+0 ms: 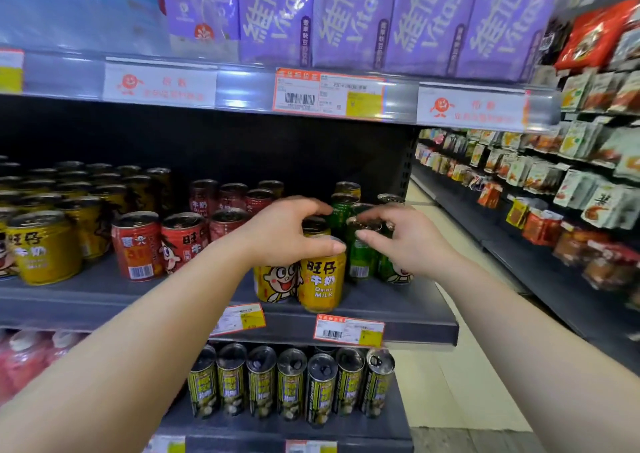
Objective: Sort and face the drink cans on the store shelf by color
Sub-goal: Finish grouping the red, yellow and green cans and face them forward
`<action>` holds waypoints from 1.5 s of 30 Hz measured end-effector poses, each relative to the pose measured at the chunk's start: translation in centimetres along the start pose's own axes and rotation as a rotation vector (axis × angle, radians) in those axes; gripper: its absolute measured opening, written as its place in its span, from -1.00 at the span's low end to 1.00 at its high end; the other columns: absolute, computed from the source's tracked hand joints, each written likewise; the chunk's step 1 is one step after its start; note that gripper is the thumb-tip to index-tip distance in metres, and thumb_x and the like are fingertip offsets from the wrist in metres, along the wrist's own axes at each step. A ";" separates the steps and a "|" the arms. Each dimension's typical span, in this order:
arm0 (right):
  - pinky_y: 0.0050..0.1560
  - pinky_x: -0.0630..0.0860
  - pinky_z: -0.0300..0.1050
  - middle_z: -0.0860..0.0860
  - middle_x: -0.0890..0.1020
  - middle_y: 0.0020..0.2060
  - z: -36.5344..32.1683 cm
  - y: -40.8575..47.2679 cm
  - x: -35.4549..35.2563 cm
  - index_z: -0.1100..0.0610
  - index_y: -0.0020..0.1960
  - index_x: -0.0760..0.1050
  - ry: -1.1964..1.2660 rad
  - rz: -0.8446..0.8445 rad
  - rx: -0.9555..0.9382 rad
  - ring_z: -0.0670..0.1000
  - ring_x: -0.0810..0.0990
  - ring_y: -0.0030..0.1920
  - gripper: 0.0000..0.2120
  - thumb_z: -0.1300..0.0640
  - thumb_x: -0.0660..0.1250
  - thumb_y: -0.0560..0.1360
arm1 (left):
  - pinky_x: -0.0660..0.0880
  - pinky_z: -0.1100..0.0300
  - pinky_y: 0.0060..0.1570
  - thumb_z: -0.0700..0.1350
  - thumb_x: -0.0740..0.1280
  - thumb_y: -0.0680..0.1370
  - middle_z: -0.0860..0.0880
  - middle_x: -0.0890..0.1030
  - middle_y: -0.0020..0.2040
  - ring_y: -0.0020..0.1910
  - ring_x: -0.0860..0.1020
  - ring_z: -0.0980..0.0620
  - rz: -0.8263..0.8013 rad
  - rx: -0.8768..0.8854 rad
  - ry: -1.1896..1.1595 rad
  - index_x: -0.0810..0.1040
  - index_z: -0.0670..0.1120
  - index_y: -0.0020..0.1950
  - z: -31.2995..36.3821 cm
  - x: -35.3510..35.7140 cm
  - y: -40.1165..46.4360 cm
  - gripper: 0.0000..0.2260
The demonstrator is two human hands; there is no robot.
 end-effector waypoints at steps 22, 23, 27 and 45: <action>-0.01 0.46 -0.23 -0.02 0.66 0.02 14.6 9.1 -2.3 0.08 0.13 0.60 0.152 -0.081 -0.327 -0.06 0.60 0.01 -0.70 0.03 0.45 0.42 | 0.33 0.25 0.30 0.28 0.43 0.34 0.16 0.41 0.37 0.30 0.39 0.19 0.042 -0.230 0.116 0.33 0.13 0.41 6.6 7.5 10.7 -0.31; 0.00 0.47 -0.22 -0.01 0.66 0.03 14.9 9.7 -2.0 0.08 0.14 0.59 0.162 -0.095 -0.350 -0.05 0.60 0.02 -0.70 0.04 0.45 0.42 | 0.36 0.20 0.31 0.29 0.43 0.33 0.15 0.41 0.37 0.30 0.40 0.16 0.056 -0.254 0.127 0.33 0.13 0.40 6.7 7.8 11.0 -0.31; -0.07 0.40 -0.33 0.01 0.65 -0.02 15.4 11.8 -1.3 0.14 0.11 0.61 0.196 -0.086 -0.443 -0.03 0.61 -0.03 -0.73 0.11 0.45 0.42 | 0.28 0.31 0.26 0.27 0.42 0.35 0.13 0.38 0.40 0.35 0.36 0.11 0.091 -0.363 0.200 0.32 0.13 0.42 6.7 8.5 11.6 -0.32; 0.23 0.46 -0.09 0.04 0.57 0.23 17.2 18.8 4.5 0.10 0.34 0.43 0.265 -0.289 -0.268 0.04 0.54 0.21 -0.45 -0.01 0.46 0.40 | 0.31 0.32 0.23 0.22 0.48 0.32 0.14 0.42 0.36 0.28 0.38 0.21 0.223 -0.476 0.145 0.31 0.15 0.41 5.6 9.9 13.3 -0.28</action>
Point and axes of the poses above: each hand's wrist, its own y-axis towards the middle knuckle, its own x-axis out of the palm, z = x × y, the point moved 4 cm from there along y, towards the middle knuckle
